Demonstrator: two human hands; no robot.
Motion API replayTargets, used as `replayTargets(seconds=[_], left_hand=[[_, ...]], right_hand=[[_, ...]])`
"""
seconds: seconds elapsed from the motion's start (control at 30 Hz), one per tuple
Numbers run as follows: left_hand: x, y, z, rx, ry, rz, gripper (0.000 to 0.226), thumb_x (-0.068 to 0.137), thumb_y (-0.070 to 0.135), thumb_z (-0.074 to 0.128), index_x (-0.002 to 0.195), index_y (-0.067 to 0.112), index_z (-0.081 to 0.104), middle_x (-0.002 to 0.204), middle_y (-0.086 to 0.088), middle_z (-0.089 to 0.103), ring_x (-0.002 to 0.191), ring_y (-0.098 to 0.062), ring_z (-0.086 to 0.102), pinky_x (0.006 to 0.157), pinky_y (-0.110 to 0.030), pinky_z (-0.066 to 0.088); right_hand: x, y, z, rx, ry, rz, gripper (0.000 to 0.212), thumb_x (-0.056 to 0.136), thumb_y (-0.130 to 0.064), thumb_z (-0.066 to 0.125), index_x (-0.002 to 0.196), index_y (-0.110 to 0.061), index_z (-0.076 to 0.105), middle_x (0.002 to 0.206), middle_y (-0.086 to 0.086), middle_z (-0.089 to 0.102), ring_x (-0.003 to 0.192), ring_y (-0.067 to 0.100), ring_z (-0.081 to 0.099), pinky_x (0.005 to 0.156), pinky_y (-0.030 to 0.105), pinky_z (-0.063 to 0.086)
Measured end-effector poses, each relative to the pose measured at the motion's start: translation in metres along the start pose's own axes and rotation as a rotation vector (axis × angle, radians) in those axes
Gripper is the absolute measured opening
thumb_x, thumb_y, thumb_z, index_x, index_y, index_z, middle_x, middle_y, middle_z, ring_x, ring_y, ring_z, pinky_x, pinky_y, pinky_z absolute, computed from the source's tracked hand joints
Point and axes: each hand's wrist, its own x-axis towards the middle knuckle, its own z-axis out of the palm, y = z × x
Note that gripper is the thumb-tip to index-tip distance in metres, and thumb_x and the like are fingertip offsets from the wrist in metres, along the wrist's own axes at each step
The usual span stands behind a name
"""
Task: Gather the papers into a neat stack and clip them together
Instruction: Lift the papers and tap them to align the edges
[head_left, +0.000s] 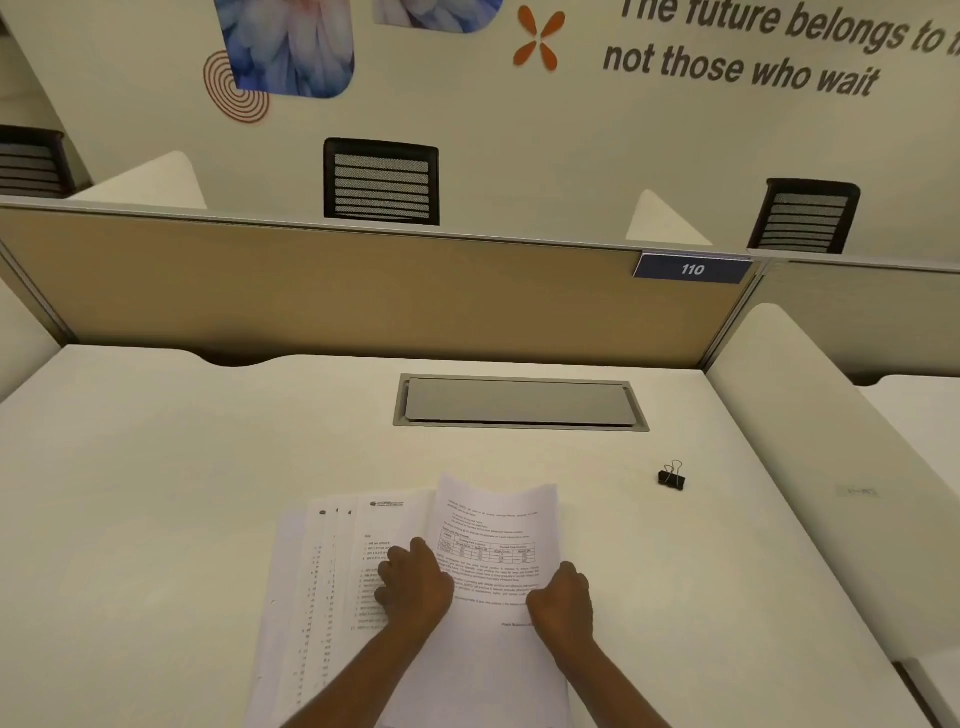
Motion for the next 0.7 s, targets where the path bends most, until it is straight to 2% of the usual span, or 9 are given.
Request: replayTargets(seconds=[0.13,0.27,0.37,0.43,0.5,0.57,0.63,0.7], left_hand=[[0.004,0.001,-0.003,-0.156,-0.059,-0.006,0.044,0.088,0.029,0.059,0.126,0.015,0.042,0.126,-0.013,0.047,0.117,-0.030,0.047,0.092,-0.042,0.048],[0.007,-0.007,-0.005,-0.450,-0.032,-0.039,0.046,0.083,0.018,0.064,0.124,0.018,0.044,0.121,-0.013,0.049,0.109,-0.030,0.050,0.086,-0.042,0.051],[0.009,-0.010,-0.008,-0.604,-0.043,-0.110,0.055,0.078,0.011,0.068,0.127,0.011,0.043,0.123,-0.015,0.049,0.108,-0.032,0.054,0.087,-0.042,0.053],[0.010,-0.009,-0.009,-0.617,-0.064,-0.148,0.054,0.077,0.010,0.071,0.125,0.004,0.046,0.123,-0.016,0.053,0.106,-0.032,0.057,0.078,-0.037,0.053],[0.010,-0.010,-0.009,-0.654,-0.097,-0.133,0.034,0.078,0.008,0.068,0.110,0.002,0.058,0.111,-0.014,0.065,0.090,-0.027,0.064,0.065,-0.030,0.051],[0.008,-0.011,-0.010,-0.687,-0.113,-0.097,0.018,0.079,0.006,0.066,0.097,0.005,0.064,0.097,-0.012,0.070,0.078,-0.023,0.065,0.059,-0.026,0.050],[0.005,-0.010,-0.012,-0.704,-0.089,-0.096,0.009,0.079,0.002,0.066,0.085,0.008,0.063,0.087,-0.009,0.069,0.071,-0.020,0.063,0.054,-0.023,0.047],[0.004,-0.011,-0.014,-0.685,-0.045,-0.118,0.020,0.080,-0.004,0.061,0.072,0.013,0.054,0.076,-0.005,0.061,0.065,-0.017,0.056,0.055,-0.023,0.044]], right_hand=[[0.005,0.001,0.004,0.091,-0.024,0.013,0.039,0.068,-0.012,0.054,0.106,-0.012,0.045,0.105,0.008,0.056,0.099,0.031,0.058,0.084,0.048,0.054],[0.005,0.001,0.000,0.241,-0.032,-0.010,0.054,0.069,-0.001,0.055,0.120,-0.012,0.040,0.108,0.009,0.063,0.093,0.028,0.062,0.079,0.038,0.056],[0.005,0.002,-0.005,0.342,-0.025,0.048,0.060,0.073,0.003,0.058,0.129,-0.008,0.039,0.112,0.009,0.062,0.093,0.025,0.060,0.081,0.037,0.054],[0.008,0.005,-0.005,0.385,-0.035,0.092,0.054,0.075,0.003,0.063,0.125,-0.005,0.045,0.113,0.009,0.061,0.091,0.022,0.058,0.078,0.033,0.052],[0.010,0.007,-0.005,0.425,-0.061,0.107,0.032,0.076,0.003,0.065,0.105,-0.006,0.057,0.106,0.007,0.066,0.083,0.020,0.061,0.069,0.029,0.051],[0.010,0.008,-0.005,0.439,-0.090,0.093,0.018,0.076,0.003,0.063,0.091,-0.007,0.065,0.098,0.009,0.071,0.078,0.021,0.066,0.065,0.029,0.053],[0.010,0.008,-0.005,0.452,-0.098,0.076,0.018,0.078,0.004,0.061,0.089,-0.009,0.067,0.093,0.008,0.072,0.078,0.021,0.066,0.061,0.026,0.053],[0.010,0.007,-0.005,0.469,-0.109,0.066,0.020,0.079,0.002,0.060,0.092,-0.010,0.067,0.093,0.006,0.071,0.079,0.021,0.067,0.059,0.025,0.052]])
